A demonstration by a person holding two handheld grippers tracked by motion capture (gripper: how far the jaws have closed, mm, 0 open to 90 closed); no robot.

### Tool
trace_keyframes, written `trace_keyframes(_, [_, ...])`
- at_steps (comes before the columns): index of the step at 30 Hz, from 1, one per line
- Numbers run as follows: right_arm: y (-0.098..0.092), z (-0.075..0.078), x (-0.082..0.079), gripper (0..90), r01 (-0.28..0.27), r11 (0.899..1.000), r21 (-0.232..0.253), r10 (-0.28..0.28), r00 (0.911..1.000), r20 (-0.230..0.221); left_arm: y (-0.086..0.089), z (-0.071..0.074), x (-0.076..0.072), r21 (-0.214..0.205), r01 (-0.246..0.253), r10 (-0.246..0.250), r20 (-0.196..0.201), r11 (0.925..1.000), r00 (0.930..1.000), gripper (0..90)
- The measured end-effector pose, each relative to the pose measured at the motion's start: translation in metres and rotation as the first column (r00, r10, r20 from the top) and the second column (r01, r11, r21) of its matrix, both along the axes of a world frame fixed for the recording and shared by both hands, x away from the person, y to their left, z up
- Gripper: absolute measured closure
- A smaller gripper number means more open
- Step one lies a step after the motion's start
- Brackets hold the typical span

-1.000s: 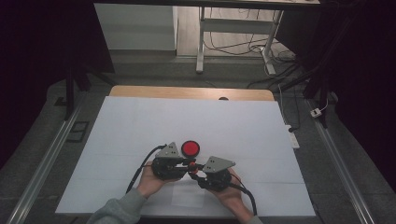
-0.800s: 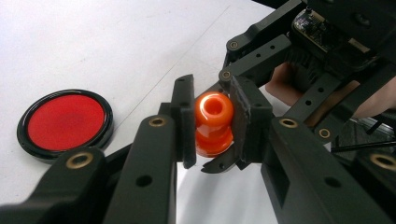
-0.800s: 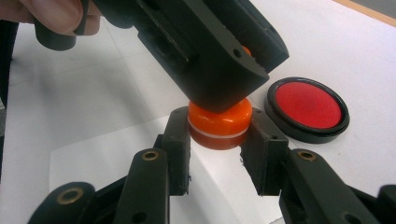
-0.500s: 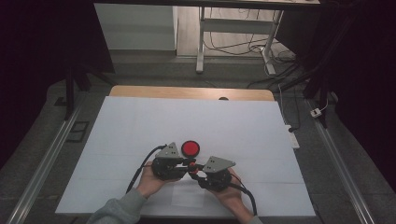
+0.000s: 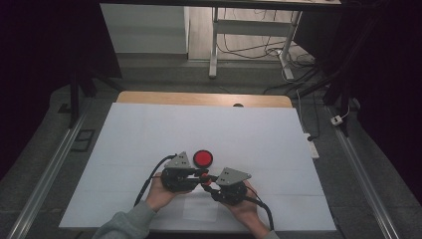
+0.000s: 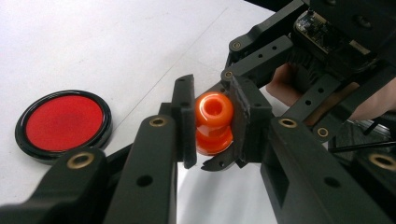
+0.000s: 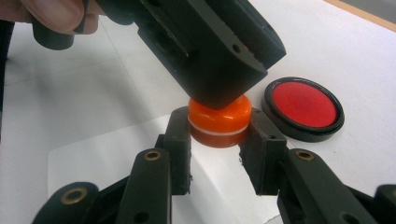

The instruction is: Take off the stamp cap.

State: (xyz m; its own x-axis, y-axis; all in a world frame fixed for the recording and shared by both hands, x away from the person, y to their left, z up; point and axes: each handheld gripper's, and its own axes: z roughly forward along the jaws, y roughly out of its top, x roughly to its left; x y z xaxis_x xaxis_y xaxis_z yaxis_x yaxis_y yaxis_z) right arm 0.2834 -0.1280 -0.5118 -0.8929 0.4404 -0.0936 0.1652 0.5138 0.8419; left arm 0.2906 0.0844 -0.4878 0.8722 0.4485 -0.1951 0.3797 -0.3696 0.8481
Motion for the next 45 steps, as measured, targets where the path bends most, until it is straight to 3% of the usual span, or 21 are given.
trace_keyframes(22, [-0.002,0.0,-0.002,64.4,-0.009,1.0,-0.003,0.009,0.9994,0.034,-0.001,0.001,-0.003,-0.001,-0.004,0.004,0.022,1.0,0.9998,72.7])
trace_keyframes(25, [-0.002,-0.001,-0.002,64.5,0.005,1.0,-0.011,-0.005,0.9994,0.034,0.003,0.004,-0.004,-0.021,-0.046,0.047,0.064,0.9987,0.9969,72.8])
trace_keyframes(26, [-0.005,-0.006,0.0,64.6,0.021,0.999,-0.04,-0.019,0.9992,0.034,0.016,0.01,-0.001,-0.075,-0.079,0.084,0.055,0.994,0.995,72.8])
trace_keyframes(27, [-0.005,-0.006,0.0,64.6,0.021,0.999,-0.04,-0.019,0.9992,0.034,0.016,0.01,-0.001,-0.075,-0.079,0.084,0.055,0.994,0.995,72.8])
trace_keyframes(28, [-0.008,-0.007,0.001,64.5,0.026,1.0,-0.011,-0.026,0.9995,0.016,0.021,0.011,0.0,-0.087,-0.089,0.093,0.044,0.9922,0.9947,72.8])
trace_keyframes(29, [-0.009,-0.003,0.001,64.6,0.036,0.999,0.016,-0.036,0.9992,0.015,0.025,0.009,0.002,-0.074,-0.091,0.094,0.031,0.9931,0.9951,72.8])
trace_keyframes(37, [-0.008,-0.002,0.0,64.5,0.027,1.0,0.011,-0.027,0.9992,0.028,0.019,0.008,0.0,-0.061,-0.048,0.05,0.026,0.997,0.9984,72.7])
trace_keyframes(45, [-0.013,0.0,0.001,64.4,0.044,0.999,0.014,-0.045,0.9986,0.029,0.019,0.008,0.0,-0.056,-0.037,0.038,0.024,0.9978,0.999,72.7])
